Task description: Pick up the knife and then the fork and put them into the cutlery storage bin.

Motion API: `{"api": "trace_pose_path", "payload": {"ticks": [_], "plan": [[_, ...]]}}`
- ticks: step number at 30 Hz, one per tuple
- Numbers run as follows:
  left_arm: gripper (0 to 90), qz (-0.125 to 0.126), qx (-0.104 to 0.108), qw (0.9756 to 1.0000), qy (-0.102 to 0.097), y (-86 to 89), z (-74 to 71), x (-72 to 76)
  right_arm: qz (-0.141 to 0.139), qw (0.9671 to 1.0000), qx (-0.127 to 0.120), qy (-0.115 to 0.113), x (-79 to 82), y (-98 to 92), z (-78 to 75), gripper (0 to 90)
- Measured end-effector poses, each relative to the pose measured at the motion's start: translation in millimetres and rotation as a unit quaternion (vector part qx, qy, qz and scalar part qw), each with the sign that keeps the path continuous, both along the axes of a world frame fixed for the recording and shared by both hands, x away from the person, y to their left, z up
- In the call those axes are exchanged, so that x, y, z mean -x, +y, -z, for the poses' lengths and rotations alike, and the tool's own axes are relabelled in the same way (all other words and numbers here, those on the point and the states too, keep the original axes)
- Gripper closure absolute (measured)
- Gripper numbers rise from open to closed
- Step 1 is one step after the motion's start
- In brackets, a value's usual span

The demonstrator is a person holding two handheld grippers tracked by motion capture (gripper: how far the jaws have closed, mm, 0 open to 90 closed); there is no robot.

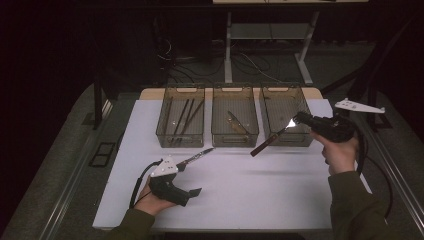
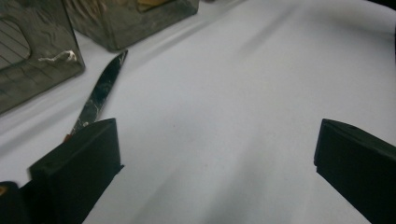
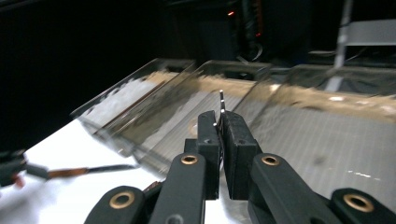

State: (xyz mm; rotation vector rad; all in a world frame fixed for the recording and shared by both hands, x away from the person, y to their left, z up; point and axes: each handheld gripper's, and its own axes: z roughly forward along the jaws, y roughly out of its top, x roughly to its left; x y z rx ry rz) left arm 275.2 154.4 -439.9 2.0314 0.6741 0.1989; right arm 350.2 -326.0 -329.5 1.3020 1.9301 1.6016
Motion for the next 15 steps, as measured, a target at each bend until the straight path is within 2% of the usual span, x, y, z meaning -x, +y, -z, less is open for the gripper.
{"api": "trace_pose_path", "payload": {"ticks": [6,13,15], "plan": [[0.0,-0.001,-0.005,1.0,-0.001,-0.5,0.3,-0.3,0.033,0.9995,-0.002,-0.002,-18.2,-22.8,-14.7,86.1],[0.0,-0.003,-0.008,1.0,-0.003,-2.7,1.7,0.1,0.072,0.9969,0.032,0.006,-39.7,-37.2,-26.6,86.0],[0.0,-0.003,-0.007,1.0,-0.003,-3.2,1.6,-0.2,0.083,0.9961,0.03,0.009,-45.7,-41.2,-28.0,86.1]]}}
